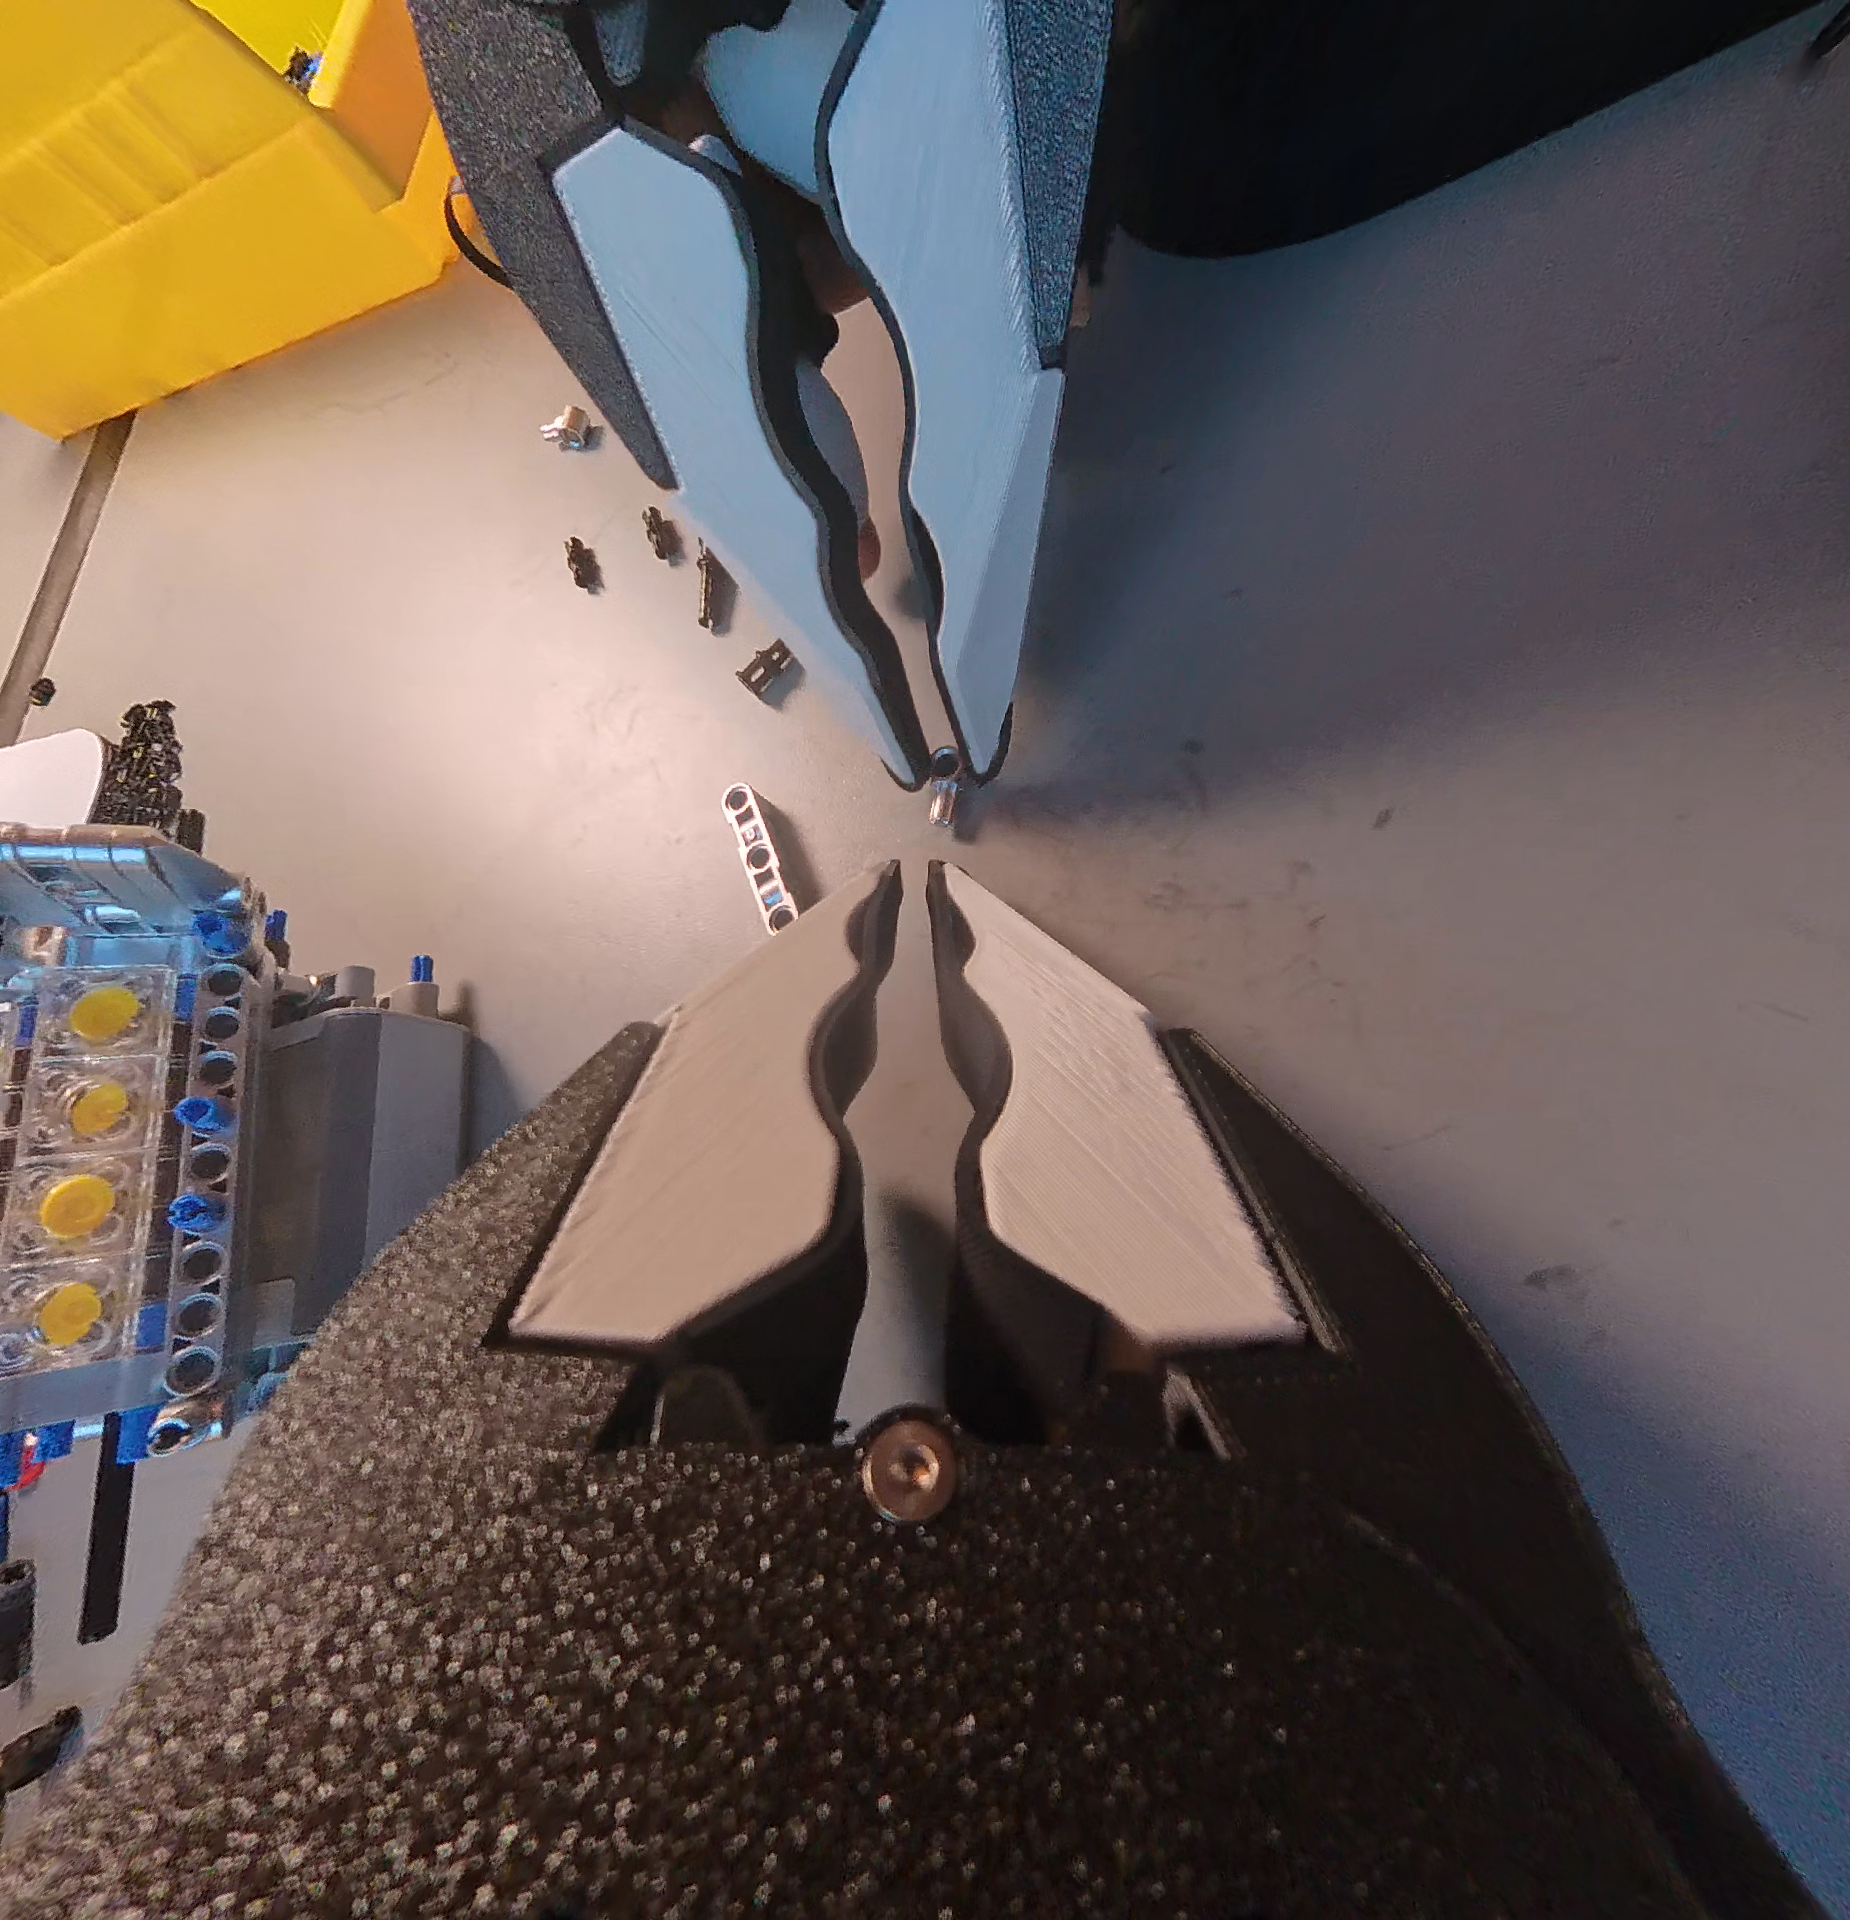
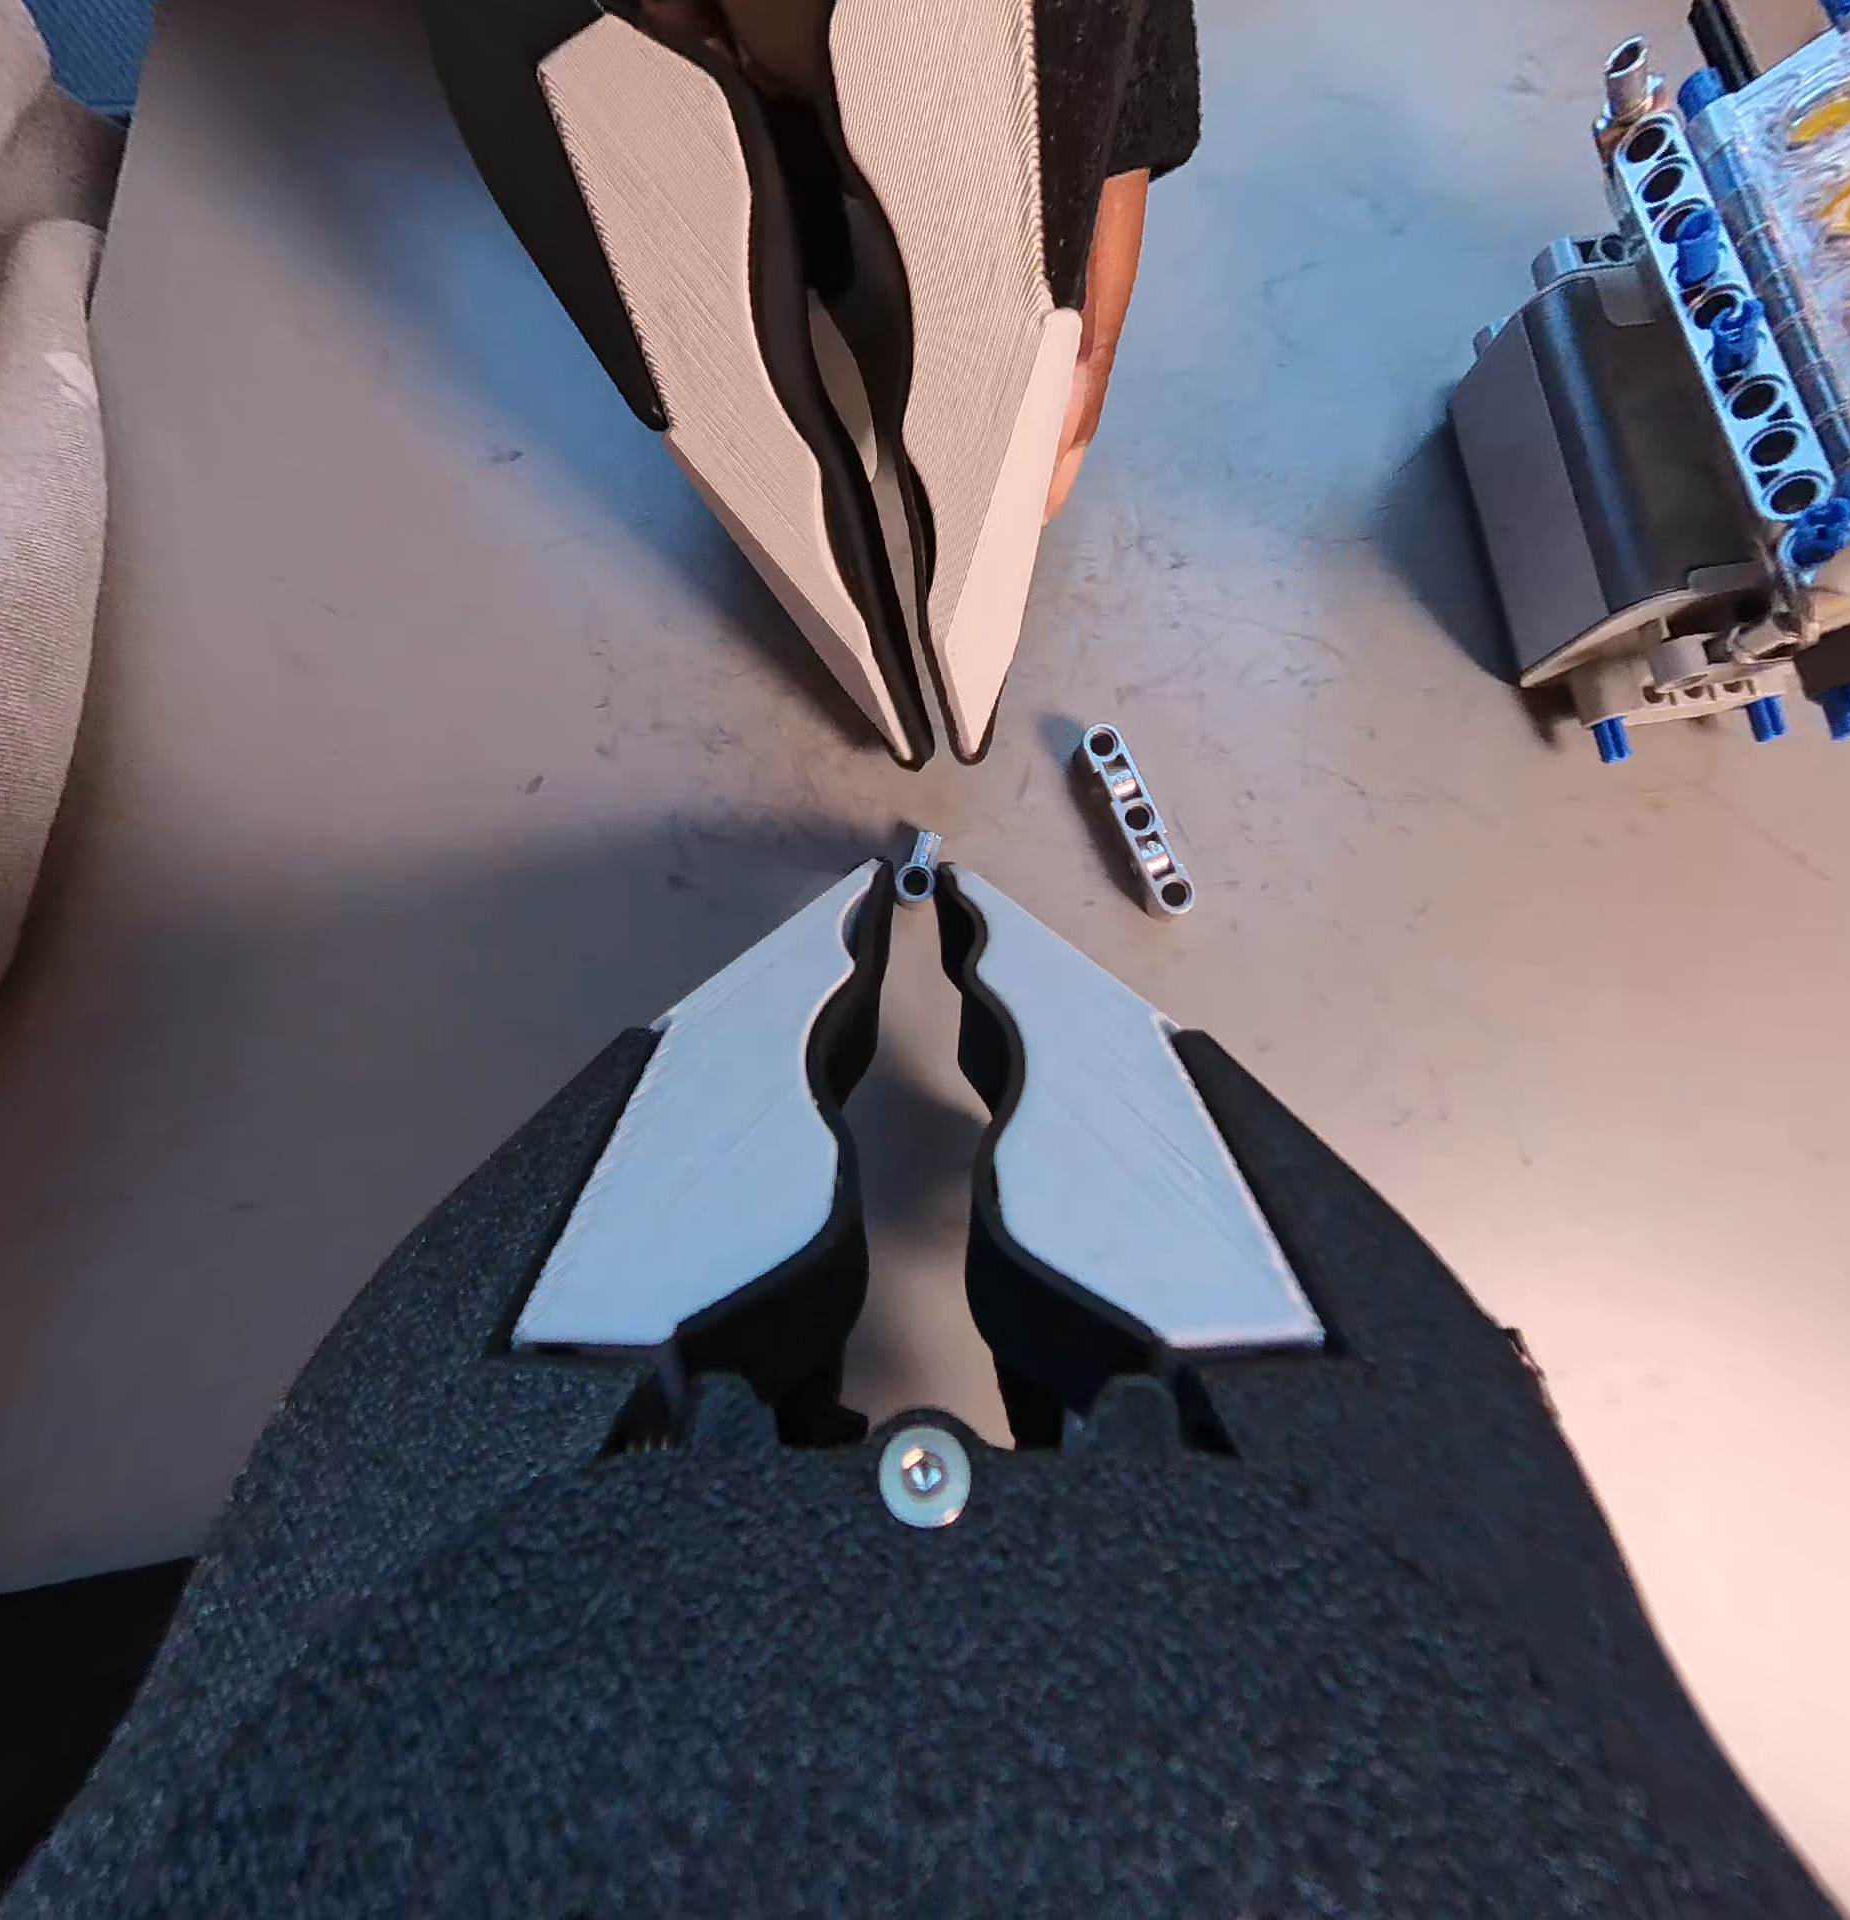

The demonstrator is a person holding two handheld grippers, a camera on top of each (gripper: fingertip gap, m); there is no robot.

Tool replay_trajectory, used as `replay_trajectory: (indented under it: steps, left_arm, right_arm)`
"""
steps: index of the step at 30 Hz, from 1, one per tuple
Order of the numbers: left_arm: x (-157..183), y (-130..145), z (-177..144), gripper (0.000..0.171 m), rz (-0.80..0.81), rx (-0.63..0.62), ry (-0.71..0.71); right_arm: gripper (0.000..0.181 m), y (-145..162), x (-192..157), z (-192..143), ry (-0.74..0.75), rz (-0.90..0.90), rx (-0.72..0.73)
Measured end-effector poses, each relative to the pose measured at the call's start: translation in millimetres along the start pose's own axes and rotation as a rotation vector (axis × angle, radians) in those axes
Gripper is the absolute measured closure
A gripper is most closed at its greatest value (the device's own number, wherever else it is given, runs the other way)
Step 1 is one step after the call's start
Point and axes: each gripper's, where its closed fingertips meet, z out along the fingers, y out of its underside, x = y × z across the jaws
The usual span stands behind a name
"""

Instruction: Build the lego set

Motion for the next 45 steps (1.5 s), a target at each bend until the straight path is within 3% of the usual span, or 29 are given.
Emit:
replay_trajectory:
  steps: [9, 14, 17, 25, 34, 45]
  left_arm:
    - [12, -1, 1, 0.168, 0.005, -0.008, 0.056]
    - [17, -2, -1, 0.168, -0.008, -0.004, 0.088]
    - [11, -2, -4, 0.168, -0.042, 0.004, 0.083]
    - [-19, 0, -15, 0.167, -0.197, 0.052, 0.007]
    - [-19, 3, -12, 0.166, -0.179, 0.037, 0.003]
    - [-18, 2, -13, 0.166, -0.178, 0.042, 0.009]
  right_arm:
    - [0.174, -1, -10, 4, -0.092, -0.070, -0.024]
    - [0.164, 3, 15, -28, 0.013, 0.028, 0.014]
    - [0.163, 23, 36, -47, 0.135, 0.118, -0.018]
    - [0.164, 38, 35, -31, 0.150, 0.158, -0.102]
    - [0.164, 64, 77, -61, 0.336, 0.249, -0.105]
    - [0.175, 70, 79, -56, 0.292, 0.281, -0.075]
